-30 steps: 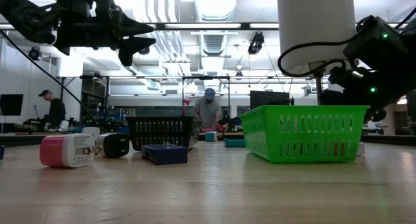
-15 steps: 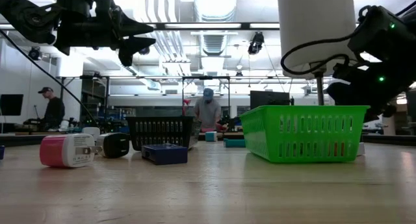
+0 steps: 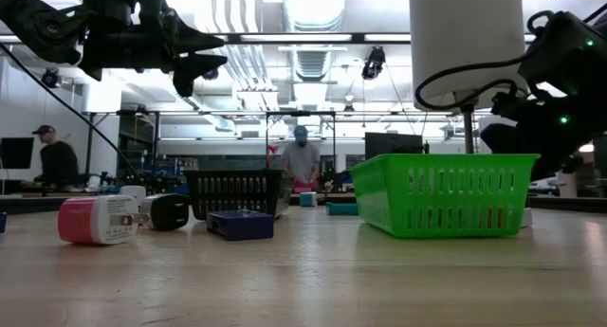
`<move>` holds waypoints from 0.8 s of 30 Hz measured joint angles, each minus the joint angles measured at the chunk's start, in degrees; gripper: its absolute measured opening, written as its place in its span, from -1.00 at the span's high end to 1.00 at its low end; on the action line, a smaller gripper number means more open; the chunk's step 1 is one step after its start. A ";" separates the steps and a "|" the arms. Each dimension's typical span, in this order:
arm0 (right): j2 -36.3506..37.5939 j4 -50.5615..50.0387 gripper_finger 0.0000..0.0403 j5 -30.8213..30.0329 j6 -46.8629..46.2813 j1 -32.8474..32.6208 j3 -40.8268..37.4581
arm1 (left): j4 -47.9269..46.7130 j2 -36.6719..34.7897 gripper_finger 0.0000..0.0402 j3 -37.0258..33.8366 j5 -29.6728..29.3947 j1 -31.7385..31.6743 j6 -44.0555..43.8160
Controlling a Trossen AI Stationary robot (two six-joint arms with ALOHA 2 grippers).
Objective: Pick & Place Office items
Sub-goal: Adjust the white lamp
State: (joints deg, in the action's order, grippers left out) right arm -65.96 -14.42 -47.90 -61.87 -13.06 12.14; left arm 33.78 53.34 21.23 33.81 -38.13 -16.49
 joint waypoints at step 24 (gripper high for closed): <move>-2.55 1.13 -0.01 -5.45 -4.32 -3.55 -1.64 | 0.00 0.01 0.05 0.00 0.00 0.00 0.00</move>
State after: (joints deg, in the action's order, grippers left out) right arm -68.52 -13.28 -53.36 -66.19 -16.61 10.50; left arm 33.78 53.35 21.23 33.80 -38.13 -16.49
